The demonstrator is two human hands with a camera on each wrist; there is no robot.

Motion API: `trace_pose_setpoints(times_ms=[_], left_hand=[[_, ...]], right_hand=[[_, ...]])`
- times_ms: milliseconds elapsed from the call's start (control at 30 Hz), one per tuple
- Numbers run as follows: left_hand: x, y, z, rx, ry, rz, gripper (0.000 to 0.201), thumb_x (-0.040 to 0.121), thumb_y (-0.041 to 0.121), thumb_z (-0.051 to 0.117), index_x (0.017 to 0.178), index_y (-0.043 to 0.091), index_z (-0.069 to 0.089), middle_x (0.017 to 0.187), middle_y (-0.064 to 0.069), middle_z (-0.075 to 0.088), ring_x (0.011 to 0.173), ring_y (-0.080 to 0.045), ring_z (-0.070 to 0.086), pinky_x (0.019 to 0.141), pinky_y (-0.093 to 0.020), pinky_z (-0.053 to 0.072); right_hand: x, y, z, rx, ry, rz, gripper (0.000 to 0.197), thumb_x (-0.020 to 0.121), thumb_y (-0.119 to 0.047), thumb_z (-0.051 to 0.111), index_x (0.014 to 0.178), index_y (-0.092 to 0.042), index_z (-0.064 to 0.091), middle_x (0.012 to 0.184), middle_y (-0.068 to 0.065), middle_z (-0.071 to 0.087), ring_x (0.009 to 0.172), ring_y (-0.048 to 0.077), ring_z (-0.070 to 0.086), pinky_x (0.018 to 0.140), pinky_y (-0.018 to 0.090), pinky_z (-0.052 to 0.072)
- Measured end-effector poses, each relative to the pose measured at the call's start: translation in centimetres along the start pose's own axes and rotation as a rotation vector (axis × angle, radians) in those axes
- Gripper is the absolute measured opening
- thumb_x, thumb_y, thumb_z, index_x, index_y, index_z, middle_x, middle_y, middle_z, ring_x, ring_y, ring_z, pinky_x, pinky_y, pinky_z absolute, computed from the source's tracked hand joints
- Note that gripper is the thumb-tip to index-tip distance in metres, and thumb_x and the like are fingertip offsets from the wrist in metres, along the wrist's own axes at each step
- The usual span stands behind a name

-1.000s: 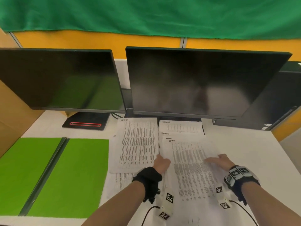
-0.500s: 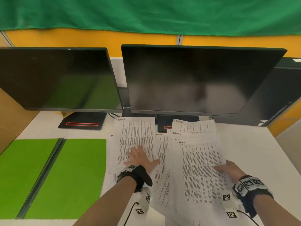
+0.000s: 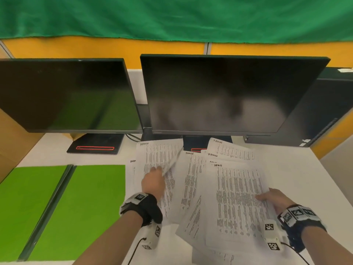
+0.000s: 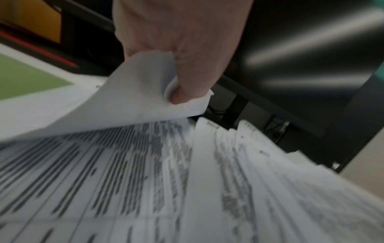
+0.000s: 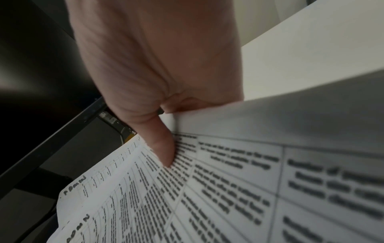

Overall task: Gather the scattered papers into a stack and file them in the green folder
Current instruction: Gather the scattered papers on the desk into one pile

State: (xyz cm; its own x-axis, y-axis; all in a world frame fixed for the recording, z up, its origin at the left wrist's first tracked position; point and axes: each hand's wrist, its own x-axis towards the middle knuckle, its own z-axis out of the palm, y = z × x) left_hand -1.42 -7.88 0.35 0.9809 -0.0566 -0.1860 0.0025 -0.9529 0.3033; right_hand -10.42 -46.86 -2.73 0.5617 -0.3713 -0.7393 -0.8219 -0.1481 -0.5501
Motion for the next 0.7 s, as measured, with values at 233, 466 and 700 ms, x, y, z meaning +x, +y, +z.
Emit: trace_pose_setpoints(times_ms=[233,466,700], left_hand=[[-4.8,9.0,-0.3,-0.104,0.005,0.367,0.031,0.093,0.012,0.038,0.118,0.012,0.057,0.109,-0.008,0.064,0.083,-0.027,0.067,0.076,-0.039,0.058],[-5.7,11.0,2.0,-0.322,-0.284,0.266,0.092,0.081,0.079,0.009,0.108,0.01,0.065,0.099,-0.01,0.069,0.088,-0.026,0.065,0.091,-0.041,0.05],[1.9,0.3,2.1,-0.32,-0.176,-0.454,0.064,0.092,0.039,0.043,0.143,0.006,0.026,0.148,-0.017,0.03,0.134,-0.035,0.032,0.109,-0.047,0.032]], right_hand=[[-2.3,-1.0,4.2,0.175,-0.094,-0.036,0.041,0.091,-0.009,0.056,0.131,0.002,0.052,0.121,0.024,0.064,0.107,0.039,0.063,0.1,0.056,0.045],[-6.7,-2.4,4.8,0.655,-0.249,-0.013,0.077,0.078,-0.08,0.03,0.106,-0.015,0.06,0.108,0.013,0.063,0.107,0.035,0.06,0.096,0.049,0.042],[-5.3,-2.4,5.9,0.485,-0.141,-0.108,0.044,0.087,-0.026,0.062,0.129,-0.012,0.055,0.115,0.013,0.069,0.105,0.031,0.065,0.083,0.042,0.052]])
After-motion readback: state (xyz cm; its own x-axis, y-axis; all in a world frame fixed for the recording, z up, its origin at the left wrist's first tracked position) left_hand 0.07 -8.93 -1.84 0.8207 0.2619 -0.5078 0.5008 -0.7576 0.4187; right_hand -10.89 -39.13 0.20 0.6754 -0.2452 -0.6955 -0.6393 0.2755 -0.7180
